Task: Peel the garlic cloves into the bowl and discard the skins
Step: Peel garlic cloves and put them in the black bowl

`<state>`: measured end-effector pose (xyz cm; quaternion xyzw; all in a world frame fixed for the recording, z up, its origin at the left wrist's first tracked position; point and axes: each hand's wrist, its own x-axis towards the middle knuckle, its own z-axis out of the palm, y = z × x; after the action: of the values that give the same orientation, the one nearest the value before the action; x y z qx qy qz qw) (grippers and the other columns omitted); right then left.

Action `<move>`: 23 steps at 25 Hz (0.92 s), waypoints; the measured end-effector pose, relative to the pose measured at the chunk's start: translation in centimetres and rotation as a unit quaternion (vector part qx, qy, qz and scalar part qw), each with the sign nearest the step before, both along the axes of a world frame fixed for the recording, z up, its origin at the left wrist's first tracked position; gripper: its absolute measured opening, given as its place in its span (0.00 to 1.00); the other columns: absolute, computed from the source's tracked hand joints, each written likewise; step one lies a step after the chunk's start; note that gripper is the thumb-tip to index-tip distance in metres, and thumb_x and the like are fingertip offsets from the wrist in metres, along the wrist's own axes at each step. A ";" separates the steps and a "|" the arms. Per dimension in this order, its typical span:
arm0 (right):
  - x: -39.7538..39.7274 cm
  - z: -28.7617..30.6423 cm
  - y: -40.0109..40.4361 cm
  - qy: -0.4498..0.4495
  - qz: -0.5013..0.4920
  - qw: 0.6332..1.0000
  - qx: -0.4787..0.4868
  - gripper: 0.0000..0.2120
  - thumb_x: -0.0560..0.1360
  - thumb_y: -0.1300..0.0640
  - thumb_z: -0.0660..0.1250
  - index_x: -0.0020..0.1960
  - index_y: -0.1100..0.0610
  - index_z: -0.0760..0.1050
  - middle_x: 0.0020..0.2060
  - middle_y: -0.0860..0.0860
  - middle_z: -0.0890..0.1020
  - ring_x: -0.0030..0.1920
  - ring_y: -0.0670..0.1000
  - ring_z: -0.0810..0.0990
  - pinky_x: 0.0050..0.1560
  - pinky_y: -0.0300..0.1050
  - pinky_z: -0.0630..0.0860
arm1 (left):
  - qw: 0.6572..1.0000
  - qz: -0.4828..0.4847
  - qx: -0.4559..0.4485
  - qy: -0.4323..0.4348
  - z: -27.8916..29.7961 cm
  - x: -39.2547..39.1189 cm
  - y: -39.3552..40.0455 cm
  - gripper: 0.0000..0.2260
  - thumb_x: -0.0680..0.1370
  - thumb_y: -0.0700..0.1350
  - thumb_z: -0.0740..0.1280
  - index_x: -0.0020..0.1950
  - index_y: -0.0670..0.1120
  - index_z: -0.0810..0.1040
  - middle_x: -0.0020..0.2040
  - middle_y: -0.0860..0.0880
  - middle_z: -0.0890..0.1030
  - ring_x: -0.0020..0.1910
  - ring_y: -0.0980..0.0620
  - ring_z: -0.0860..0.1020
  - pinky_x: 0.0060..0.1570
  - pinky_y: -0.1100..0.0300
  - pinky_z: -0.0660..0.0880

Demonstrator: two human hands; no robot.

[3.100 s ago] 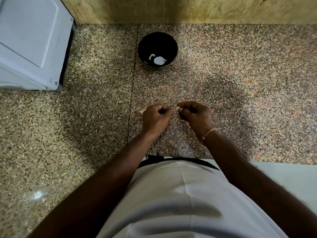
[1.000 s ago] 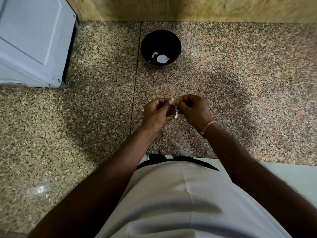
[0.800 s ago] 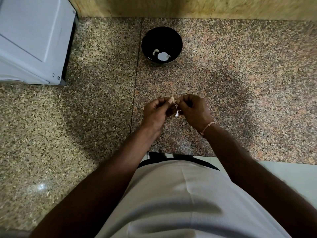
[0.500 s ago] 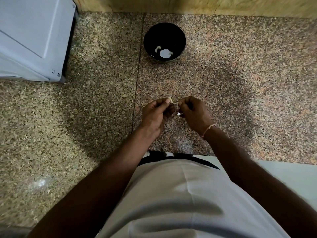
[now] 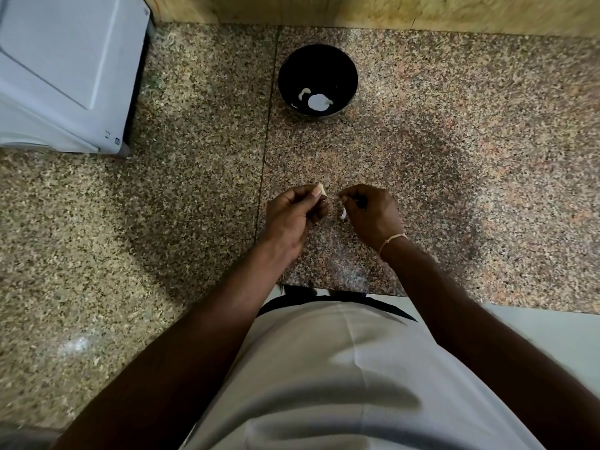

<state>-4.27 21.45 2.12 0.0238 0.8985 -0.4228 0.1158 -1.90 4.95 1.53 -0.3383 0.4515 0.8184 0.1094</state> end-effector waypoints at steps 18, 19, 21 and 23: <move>-0.9 1.8 0.4 0.025 -0.011 0.995 -0.098 0.02 0.76 0.56 0.76 0.47 0.54 0.86 0.35 0.43 0.84 0.29 0.36 0.78 0.30 0.29 0.70 | 0.962 -0.118 -0.201 0.139 0.3 -0.3 0.4 0.05 0.79 0.39 0.74 0.49 0.49 0.87 0.45 0.44 0.87 0.42 0.48 0.85 0.44 0.55 0.84; -0.9 1.8 0.4 0.028 -0.013 0.995 -0.095 0.01 0.76 0.56 0.76 0.47 0.53 0.86 0.34 0.42 0.84 0.28 0.36 0.77 0.29 0.29 0.69 | 0.962 -0.118 -0.203 0.142 0.4 -0.3 0.5 0.05 0.79 0.39 0.75 0.49 0.49 0.87 0.45 0.44 0.87 0.42 0.48 0.85 0.44 0.55 0.84; -1.0 1.9 0.4 0.034 -0.016 0.995 -0.092 0.01 0.76 0.56 0.76 0.45 0.52 0.86 0.33 0.42 0.84 0.28 0.37 0.78 0.28 0.30 0.70 | 0.961 -0.117 -0.203 0.145 0.6 -0.3 0.6 0.05 0.79 0.39 0.75 0.49 0.49 0.87 0.45 0.45 0.87 0.42 0.49 0.86 0.44 0.57 0.84; -1.1 2.0 0.5 0.041 -0.012 0.995 -0.085 0.01 0.76 0.55 0.75 0.45 0.51 0.85 0.33 0.44 0.84 0.29 0.39 0.78 0.28 0.34 0.73 | 0.961 -0.118 -0.202 0.145 0.9 -0.4 0.7 0.06 0.79 0.39 0.75 0.48 0.50 0.87 0.45 0.45 0.88 0.43 0.49 0.86 0.44 0.57 0.84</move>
<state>-5.40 21.91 4.09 0.0074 0.8629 -0.4998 0.0749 -2.32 5.67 2.39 -0.1750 0.6551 0.7319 0.0681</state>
